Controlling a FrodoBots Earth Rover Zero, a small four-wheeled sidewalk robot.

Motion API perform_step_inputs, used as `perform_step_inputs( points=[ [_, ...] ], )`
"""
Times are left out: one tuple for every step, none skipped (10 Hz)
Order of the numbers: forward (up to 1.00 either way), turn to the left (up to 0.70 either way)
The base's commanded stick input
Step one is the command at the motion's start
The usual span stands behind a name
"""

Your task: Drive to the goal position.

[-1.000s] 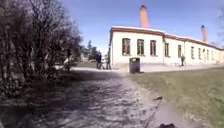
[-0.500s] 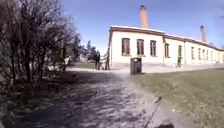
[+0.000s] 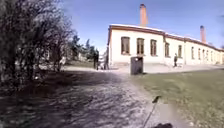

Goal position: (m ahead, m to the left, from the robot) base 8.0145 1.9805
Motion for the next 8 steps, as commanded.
perform_step_inputs(
  points=[
    [0.85,0.0],
    [0.85,0.0],
    [0.85,0.0],
    [0.85,0.0],
    [0.85,0.0],
    [0.85,0.0],
    [0.85,0.0],
    [0.85,0.0]
  ],
)
